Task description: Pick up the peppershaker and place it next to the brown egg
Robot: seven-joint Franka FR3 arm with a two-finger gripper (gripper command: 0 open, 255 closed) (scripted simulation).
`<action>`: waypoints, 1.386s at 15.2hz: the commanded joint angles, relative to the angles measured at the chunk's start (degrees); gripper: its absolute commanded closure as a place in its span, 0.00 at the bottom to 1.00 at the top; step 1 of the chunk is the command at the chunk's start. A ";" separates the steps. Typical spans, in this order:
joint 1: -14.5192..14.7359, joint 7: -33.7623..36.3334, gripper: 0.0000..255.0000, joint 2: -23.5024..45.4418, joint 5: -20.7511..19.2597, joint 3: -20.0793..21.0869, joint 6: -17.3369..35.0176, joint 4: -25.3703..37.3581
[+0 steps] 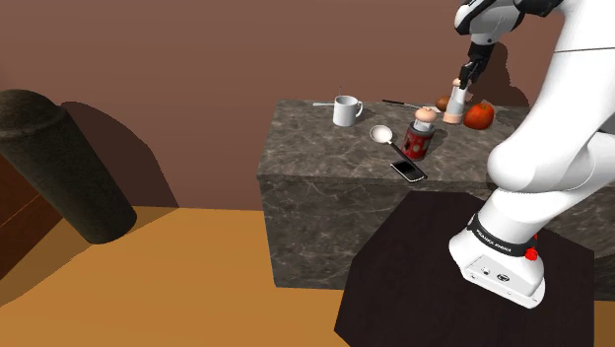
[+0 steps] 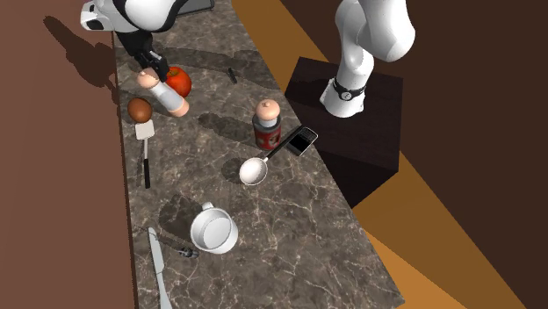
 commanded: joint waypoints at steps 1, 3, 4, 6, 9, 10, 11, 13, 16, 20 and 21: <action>0.00 0.00 1.00 0.00 0.01 0.00 0.08 -0.04; 0.00 0.00 1.00 0.00 0.01 0.00 0.08 -0.04; 0.00 0.00 1.00 0.00 0.01 0.00 0.08 -0.04; 0.00 0.00 0.00 0.00 0.01 0.00 0.08 -0.04; 0.00 0.00 0.00 0.00 0.01 0.00 0.08 -0.05; 0.00 0.00 0.00 0.00 0.01 0.00 0.08 -0.05; 0.27 0.30 0.00 -0.93 -0.46 -0.14 -1.51 0.68; 0.77 0.83 0.00 -2.61 -1.30 -0.36 -4.75 2.37; 0.93 1.02 0.00 -3.20 -1.61 -0.42 -6.06 3.12; 0.93 1.01 0.00 -3.20 -1.60 -0.41 -6.06 3.13; 0.93 1.01 0.00 -3.20 -1.60 -0.41 -6.06 3.13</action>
